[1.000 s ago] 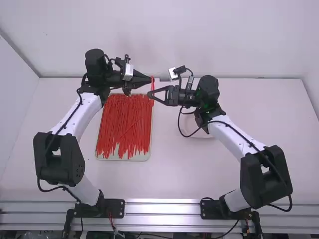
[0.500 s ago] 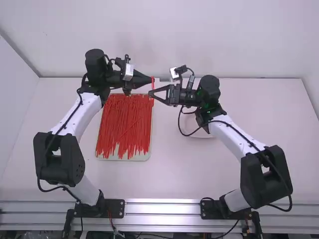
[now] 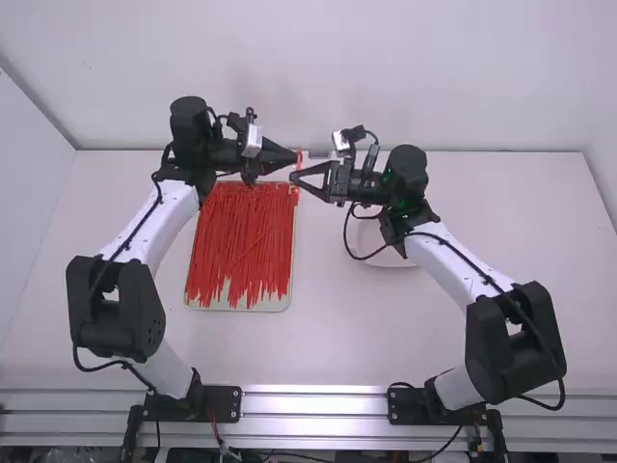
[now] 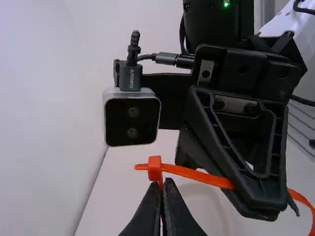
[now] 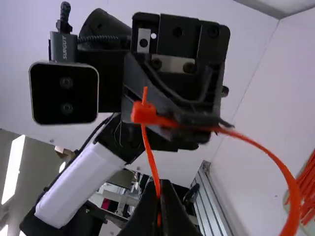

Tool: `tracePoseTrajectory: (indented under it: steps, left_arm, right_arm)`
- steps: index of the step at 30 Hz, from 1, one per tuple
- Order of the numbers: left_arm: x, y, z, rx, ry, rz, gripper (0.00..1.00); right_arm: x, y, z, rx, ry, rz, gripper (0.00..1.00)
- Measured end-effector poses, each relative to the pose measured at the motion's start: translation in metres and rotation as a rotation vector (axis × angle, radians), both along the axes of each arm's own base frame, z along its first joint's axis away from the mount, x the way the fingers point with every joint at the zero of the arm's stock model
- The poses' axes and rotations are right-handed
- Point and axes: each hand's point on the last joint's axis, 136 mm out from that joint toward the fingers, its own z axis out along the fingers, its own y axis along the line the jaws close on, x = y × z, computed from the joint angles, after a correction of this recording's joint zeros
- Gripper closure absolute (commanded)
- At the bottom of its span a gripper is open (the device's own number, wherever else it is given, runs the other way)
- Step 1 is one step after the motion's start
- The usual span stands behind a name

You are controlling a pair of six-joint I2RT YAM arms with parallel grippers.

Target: Fasten the cable tie

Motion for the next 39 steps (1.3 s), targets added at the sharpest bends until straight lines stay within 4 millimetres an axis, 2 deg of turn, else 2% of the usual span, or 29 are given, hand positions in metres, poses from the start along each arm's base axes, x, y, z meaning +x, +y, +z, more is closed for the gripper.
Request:
tracePoseTrajectory:
  steps: [7,13,21,39]
  left_arm:
    - [-0.008,-0.009,-0.025,0.008,0.052,-0.021,0.98]
    - [-0.01,-0.009,-0.026,0.005,0.056,-0.032,0.98]
    - [-0.012,-0.008,-0.03,0.005,0.075,-0.037,0.98]
    - [-0.011,-0.008,-0.031,0.006,0.067,-0.03,0.98]
  right_arm:
    - [0.003,-0.003,-0.005,-0.007,0.025,-0.014,1.0]
    - [0.001,-0.003,-0.007,-0.012,0.031,0.002,1.0]
    - [0.0,-0.005,-0.019,-0.042,0.099,0.018,1.0]
    - [0.003,-0.01,-0.019,-0.042,0.102,0.012,1.0]
